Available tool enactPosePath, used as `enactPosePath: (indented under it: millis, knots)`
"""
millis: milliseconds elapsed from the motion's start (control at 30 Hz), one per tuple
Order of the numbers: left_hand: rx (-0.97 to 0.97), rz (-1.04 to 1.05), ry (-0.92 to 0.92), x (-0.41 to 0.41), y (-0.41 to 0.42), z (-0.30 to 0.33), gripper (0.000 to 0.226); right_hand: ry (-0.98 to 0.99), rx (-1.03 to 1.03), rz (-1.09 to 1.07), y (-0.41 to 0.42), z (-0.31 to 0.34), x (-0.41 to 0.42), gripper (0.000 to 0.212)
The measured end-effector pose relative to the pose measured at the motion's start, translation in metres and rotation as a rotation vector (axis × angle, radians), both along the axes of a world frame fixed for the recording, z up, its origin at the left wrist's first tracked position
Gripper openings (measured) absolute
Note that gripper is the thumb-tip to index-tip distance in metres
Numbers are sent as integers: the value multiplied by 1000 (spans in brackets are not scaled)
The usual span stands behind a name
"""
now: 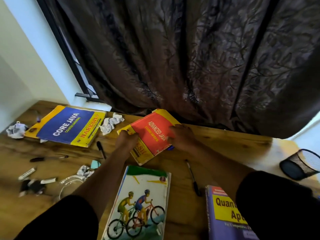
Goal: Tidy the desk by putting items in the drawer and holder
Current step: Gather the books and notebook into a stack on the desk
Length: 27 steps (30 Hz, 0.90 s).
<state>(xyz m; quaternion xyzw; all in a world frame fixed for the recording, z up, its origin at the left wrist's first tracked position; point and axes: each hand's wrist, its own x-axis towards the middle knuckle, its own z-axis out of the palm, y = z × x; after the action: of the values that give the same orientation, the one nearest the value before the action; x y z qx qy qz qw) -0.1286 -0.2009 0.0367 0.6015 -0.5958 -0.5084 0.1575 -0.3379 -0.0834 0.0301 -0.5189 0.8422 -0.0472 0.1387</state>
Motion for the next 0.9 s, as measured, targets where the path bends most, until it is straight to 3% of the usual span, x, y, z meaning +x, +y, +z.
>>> enactPosePath:
  millis: [67,233,300,400,500,633,767,900]
  knots:
    - [47,62,23,-5,0,12,42,11,56,61,-9,1,2,58]
    - [210,263,222,-11,-10,24,62,40,111,117,-25,-8,12,60]
    - [292,361,261,-7,-29,7,65,49,108,113,-29,-11,15,59]
    - [348,398,286,-3,-80,-68,71,45,96,88,-33,-12,17,56]
    - [396,390,372,3,-69,-53,55,29,90,57,-36,-13,20,56]
    - [392,377,407,2,-37,5,16,25,85,38,-36,-12,25,59]
    - [238,315,368,-7,-33,18,27,-28,87,-12,-33,-5,28,58]
    - [170,288,405,-11,-20,29,23,-135,42,-79,-27,0,31,57]
